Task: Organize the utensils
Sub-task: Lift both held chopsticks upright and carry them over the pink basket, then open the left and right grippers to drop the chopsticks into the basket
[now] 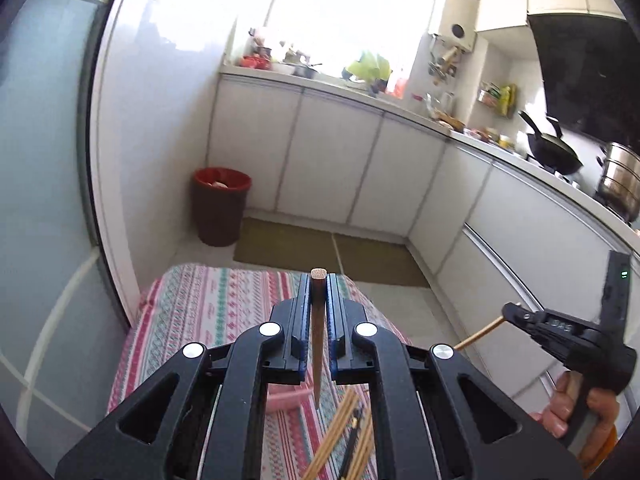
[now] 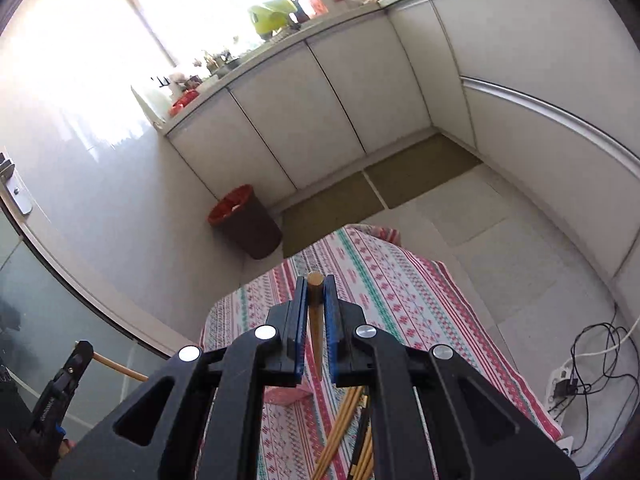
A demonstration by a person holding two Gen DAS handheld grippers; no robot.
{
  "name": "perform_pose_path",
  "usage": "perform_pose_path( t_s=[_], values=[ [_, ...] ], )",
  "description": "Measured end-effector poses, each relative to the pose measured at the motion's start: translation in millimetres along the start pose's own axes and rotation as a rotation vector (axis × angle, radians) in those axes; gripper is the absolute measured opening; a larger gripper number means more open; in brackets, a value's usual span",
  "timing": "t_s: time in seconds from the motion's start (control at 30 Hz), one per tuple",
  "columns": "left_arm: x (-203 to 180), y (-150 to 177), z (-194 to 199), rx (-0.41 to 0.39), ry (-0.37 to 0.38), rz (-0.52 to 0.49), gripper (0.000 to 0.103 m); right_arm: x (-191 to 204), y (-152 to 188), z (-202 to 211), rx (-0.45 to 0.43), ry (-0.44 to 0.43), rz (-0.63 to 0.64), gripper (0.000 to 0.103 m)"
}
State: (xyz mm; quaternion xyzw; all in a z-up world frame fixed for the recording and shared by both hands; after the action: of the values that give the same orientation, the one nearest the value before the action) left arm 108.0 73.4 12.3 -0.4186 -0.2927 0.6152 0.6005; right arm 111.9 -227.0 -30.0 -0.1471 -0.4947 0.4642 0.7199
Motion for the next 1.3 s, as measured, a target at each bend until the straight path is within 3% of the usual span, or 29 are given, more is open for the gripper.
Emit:
perform_pose_path(
  t_s=[0.3, 0.5, 0.57, 0.8, 1.07, 1.17, 1.2, 1.3],
  values=[
    [17, -12, -42, 0.015, -0.051, 0.033, 0.007, 60, -18, -39, -0.002, -0.105, 0.076, 0.008],
    [18, 13, -78, 0.068, -0.039, 0.007, 0.007, 75, -3, -82, 0.066, -0.107, 0.117, 0.008],
    [19, 22, -84, 0.094, -0.016, 0.004, 0.013, 79, 5, -96, 0.084, -0.097, 0.137, 0.008],
    [44, 8, -53, -0.01, 0.005, 0.104, 0.033, 81, 29, -129, 0.123, -0.044, 0.197, 0.008],
    [41, 6, -53, -0.002, -0.038, 0.101, 0.036, 78, 41, -146, 0.132, -0.013, 0.213, 0.008],
    [41, 8, -58, 0.016, -0.063, 0.096, 0.037, 79, 46, -153, 0.168, -0.031, 0.216, 0.014],
    [41, 8, -58, 0.023, -0.08, 0.091, 0.037, 79, 48, -154, 0.18, -0.024, 0.212, 0.029],
    [39, 13, -56, 0.034, -0.104, 0.069, 0.043, 77, 51, -140, 0.146, -0.004, 0.211, 0.045]
  ],
)
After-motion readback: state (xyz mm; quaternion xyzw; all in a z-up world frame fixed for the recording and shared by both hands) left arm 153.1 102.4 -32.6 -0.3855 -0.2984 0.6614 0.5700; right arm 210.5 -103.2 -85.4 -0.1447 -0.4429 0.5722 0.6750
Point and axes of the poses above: each gripper's, at about its wrist camera, not at the fingertips, and z roughly against the way its jaws point, x to its left, y to its underside, the point moved 1 cm from there along -z, roughly the way its jaws point, and after that the axes turned 10 degrees about -y, right-handed, at the moved point
